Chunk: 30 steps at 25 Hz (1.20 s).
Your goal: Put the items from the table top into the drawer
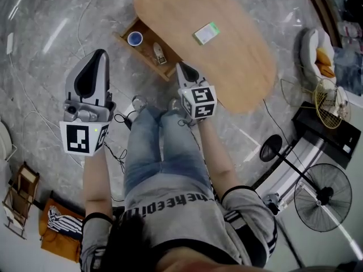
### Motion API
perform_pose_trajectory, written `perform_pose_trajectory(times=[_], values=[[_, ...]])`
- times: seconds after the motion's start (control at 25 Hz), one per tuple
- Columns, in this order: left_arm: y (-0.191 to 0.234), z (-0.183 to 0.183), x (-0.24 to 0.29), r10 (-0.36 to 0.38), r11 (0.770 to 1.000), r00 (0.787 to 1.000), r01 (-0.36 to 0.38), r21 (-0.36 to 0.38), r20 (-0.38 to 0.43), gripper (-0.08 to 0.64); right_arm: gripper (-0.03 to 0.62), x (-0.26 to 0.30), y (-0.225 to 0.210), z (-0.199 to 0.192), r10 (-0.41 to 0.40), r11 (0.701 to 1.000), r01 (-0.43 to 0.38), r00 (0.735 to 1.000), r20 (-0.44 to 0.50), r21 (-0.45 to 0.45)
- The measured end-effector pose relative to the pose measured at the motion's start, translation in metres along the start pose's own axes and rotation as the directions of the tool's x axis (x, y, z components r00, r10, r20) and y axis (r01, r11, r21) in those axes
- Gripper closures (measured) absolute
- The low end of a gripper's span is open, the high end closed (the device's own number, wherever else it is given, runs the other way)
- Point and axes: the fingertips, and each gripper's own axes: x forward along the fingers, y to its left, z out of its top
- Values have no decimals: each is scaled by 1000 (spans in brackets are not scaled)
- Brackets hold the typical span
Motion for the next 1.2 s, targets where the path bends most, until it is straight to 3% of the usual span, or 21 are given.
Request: perform_pose_trajectory(times=[0.68,1.2], values=[[-61,85,-20,72,997,996,-74,34,54,549,591,-128,5,108,16,986,17,981,191,-165],[-96,127,-42,132,990,989,-136,46,67,549,595,-218,3,181,26,981,45,933,358,-188]])
